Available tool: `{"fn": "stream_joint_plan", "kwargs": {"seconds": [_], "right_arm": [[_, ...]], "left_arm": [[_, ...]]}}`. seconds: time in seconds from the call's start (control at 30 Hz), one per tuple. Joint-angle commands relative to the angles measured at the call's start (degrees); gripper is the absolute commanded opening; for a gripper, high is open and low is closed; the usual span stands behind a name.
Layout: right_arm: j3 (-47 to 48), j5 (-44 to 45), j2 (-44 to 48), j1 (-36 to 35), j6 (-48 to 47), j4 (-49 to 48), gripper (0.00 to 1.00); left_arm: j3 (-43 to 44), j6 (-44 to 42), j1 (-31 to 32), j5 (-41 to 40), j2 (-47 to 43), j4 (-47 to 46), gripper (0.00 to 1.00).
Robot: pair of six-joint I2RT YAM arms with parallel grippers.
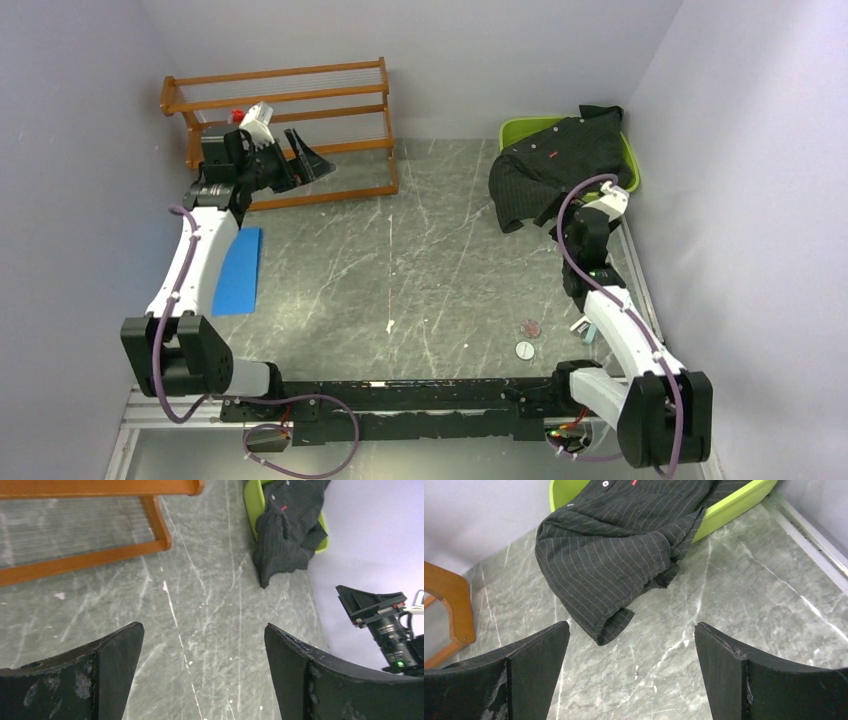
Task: Pin the brooch onto the clothing
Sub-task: Pick up the clothes from the bin.
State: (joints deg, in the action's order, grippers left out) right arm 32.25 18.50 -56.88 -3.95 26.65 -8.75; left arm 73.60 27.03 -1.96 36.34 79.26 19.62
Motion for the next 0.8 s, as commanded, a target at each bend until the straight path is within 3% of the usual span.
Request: {"fn": "stream_joint_plan", "kwargs": {"seconds": [0.0,0.1,0.2,0.33,0.5,0.77], "right_arm": [[5.97,-6.7,-4.94,0.98,0.22,3.69,1.0],[9.39,-8.29,-8.65,1.26,0.49,5.59,1.0],[12.81,-9.73,-12.54,1.44,0.81,7.08,1.0],[18.23,-11.85,-17.66,1.95,2.61,10.53,1.0],[24.92,-21.4,-22.83,3.73,5.62,13.22,1.0],[29.02,-25.34,-26.68,6.67,6.58,15.25,1.0]], "left_arm": [[-2.21,-2.81,-0.32,-7.51,-9.12,-5.16,0.95],[-5.77,-5.88,-0.33,-19.09,-15.63,-6.91,0.96],[-9.72,-3.56,-0.33,-27.69,-20.44,-8.94,0.95],[-9.01,-4.01,-0.28,-19.04,-18.83,-10.73,0.95],[-0.99,-6.69,1.16,-12.84,-10.63,-3.42,0.95],[10.75,-16.97,20.02,-22.81,1.33,7.82,0.95]]}}
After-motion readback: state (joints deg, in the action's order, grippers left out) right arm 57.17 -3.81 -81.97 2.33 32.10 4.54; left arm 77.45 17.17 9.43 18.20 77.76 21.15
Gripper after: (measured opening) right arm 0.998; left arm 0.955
